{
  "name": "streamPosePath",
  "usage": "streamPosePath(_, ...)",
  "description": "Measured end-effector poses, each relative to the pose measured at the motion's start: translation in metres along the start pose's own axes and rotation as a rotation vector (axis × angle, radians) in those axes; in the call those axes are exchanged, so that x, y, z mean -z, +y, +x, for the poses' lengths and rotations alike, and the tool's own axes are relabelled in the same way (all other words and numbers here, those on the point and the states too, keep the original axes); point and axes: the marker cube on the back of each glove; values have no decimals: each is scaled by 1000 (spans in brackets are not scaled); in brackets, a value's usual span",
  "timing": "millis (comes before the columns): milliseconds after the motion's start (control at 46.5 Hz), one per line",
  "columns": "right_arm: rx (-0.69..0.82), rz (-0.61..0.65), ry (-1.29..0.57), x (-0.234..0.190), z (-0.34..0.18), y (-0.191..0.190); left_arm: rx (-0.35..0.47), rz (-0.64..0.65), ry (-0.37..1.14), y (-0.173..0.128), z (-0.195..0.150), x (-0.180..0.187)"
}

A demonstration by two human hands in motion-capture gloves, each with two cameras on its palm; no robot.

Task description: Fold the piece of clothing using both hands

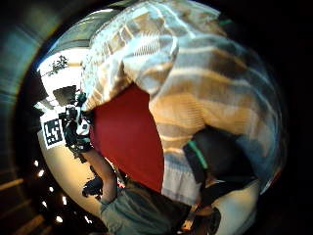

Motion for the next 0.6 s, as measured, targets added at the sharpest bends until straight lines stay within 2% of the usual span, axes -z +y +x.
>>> streamPosePath(65,-20,62,15,-2,4,-8,-23,33,13,-5,2,0)
streamPosePath(151,-28,114,24,-2,5,-14,-32,3,23,-1,6,-1)
streamPosePath(280,-57,229,100,5,3,-15,-45,85,-30,-29,5,-35)
streamPosePath(366,-61,295,146,9,-3,-10,-40,180,-63,-42,3,-41)
streamPosePath(516,-26,407,204,12,-4,-8,-64,207,-13,-31,1,-25)
streamPosePath(602,-7,421,186,16,-4,-2,-85,206,1,-27,-2,-22)
